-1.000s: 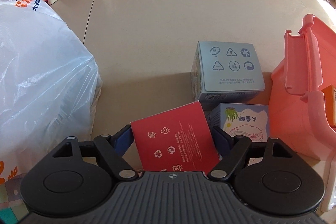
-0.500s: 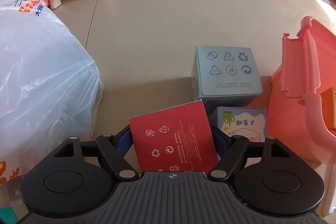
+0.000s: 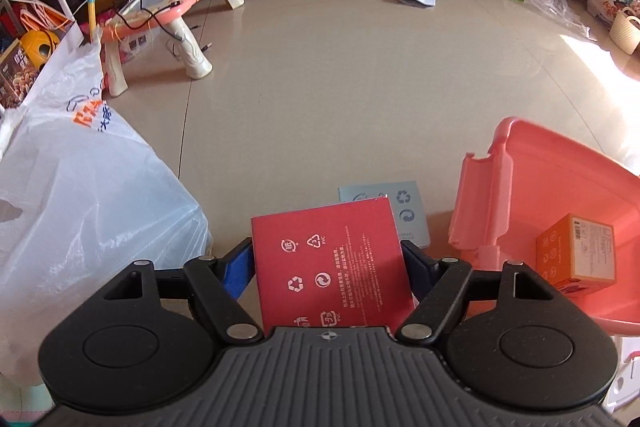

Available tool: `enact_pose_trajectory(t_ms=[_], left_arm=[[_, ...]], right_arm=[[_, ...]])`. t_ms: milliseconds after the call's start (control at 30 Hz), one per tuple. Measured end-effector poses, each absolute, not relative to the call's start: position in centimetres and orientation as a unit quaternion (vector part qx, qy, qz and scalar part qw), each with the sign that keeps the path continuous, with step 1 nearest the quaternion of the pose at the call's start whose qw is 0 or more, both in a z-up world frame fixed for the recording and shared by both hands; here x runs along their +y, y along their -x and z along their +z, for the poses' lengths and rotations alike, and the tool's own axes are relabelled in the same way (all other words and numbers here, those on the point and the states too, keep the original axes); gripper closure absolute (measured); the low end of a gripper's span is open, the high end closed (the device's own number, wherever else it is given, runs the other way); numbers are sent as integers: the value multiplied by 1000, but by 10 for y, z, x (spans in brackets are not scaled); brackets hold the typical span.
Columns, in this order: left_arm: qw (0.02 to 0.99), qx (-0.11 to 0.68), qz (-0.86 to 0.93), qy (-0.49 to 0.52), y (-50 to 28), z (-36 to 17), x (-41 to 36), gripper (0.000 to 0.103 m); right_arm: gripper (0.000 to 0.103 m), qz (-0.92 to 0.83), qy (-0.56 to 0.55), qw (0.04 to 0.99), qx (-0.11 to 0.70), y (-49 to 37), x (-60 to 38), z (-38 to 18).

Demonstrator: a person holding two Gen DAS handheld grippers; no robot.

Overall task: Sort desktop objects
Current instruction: 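Lift the red box with the left gripper and carry it over the pink bin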

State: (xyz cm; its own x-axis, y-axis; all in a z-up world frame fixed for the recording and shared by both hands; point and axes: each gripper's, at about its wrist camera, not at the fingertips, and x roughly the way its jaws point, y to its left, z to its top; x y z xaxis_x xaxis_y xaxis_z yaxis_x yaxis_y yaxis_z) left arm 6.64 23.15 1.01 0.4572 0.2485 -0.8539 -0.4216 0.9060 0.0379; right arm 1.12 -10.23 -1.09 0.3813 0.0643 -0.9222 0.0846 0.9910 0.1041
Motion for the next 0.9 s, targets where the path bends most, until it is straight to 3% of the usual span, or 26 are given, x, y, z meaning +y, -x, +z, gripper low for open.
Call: enact_pose_trajectory(t_ms=[500, 900], left_arm=[[895, 421, 139, 57, -91, 95, 166, 27], [901, 426, 74, 44, -135, 84, 109, 28]], right_arm=[[0, -9, -88, 831, 549, -3, -128, -2], [0, -29, -117, 823, 556, -8, -155, -10]])
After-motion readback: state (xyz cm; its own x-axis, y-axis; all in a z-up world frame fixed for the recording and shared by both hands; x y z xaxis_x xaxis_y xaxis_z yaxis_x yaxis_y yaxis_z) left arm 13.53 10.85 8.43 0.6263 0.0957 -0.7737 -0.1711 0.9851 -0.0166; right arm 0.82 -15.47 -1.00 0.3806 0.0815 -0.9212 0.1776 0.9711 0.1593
